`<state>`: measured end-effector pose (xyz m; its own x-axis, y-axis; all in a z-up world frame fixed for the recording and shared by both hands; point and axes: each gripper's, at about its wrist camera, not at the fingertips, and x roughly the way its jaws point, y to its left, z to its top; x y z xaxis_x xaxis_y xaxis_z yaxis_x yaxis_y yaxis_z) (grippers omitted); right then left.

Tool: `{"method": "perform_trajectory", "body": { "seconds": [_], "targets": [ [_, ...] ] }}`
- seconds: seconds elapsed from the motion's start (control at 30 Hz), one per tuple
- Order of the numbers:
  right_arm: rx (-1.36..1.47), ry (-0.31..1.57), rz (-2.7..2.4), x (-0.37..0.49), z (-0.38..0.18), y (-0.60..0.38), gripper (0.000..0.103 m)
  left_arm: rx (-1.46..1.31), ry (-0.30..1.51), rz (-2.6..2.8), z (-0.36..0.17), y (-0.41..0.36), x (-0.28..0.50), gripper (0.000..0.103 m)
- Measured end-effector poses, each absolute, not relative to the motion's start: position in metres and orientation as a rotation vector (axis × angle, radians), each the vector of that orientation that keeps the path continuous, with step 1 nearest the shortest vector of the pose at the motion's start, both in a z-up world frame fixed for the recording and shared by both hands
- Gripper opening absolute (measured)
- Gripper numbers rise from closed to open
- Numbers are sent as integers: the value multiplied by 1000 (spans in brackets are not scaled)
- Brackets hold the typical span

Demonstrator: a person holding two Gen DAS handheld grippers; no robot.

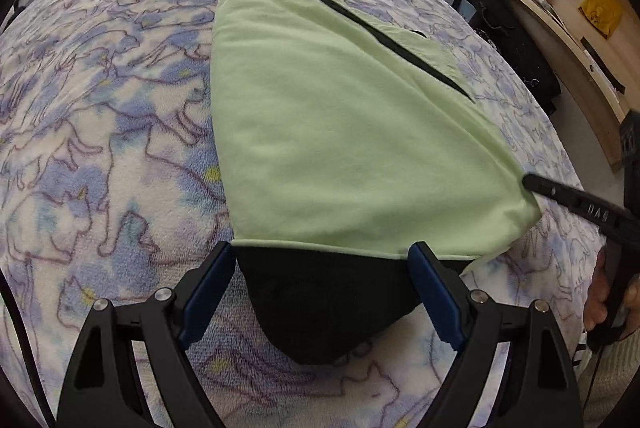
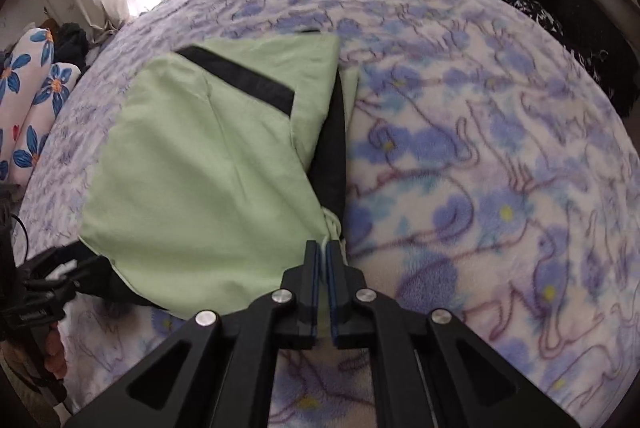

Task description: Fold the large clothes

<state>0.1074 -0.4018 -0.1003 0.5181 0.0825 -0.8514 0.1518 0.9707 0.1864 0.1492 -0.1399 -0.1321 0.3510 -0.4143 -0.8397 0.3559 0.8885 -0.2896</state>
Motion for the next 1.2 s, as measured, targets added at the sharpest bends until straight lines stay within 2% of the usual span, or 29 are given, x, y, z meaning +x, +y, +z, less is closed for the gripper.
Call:
{"method": "perform_trajectory", "body": {
  "seconds": [0.03,0.07,0.1,0.17,0.4,0.63,0.67,0.7,0.73,0.77,0.83,0.93,1.1,1.2],
  "targets": [
    [281,1007,-25,112,-93,-405,25,-69,1112,-505,-129,-139,152,87],
    [317,989,-13,118,-87,-408,33,-84,1116,-511,-127,-138,156,87],
    [360,968,-13,128,-81,-415,46,-100,1111,-517,-124,-135,160,87],
    [394,947,-9,145,-77,-420,49,-144,1096,-514,-117,-129,172,87],
    [527,1024,-5,220,-113,-440,49,-237,1070,-467,-114,-104,221,87],
    [490,1083,-5,245,-137,-427,47,-277,1128,-456,-141,-102,257,87],
    [455,1080,2,247,-137,-421,27,-279,1128,-459,-143,-104,258,87],
    [411,1083,3,248,-137,-416,13,-281,1128,-463,-145,-105,260,87],
    [354,1080,-7,249,-136,-410,7,-280,1127,-466,-146,-107,262,87],
    [321,1071,-16,247,-134,-407,5,-277,1126,-469,-146,-110,262,87],
    [244,1031,-63,239,-122,-402,4,-264,1124,-481,-145,-116,264,87],
    [282,949,-121,217,-104,-413,3,-237,1112,-507,-141,-124,263,87],
    [282,1080,-148,225,-158,-422,5,-208,1136,-539,-153,-141,261,87],
    [301,1066,-153,220,-146,-424,12,-198,1140,-526,-151,-143,260,87]
  ]
}}
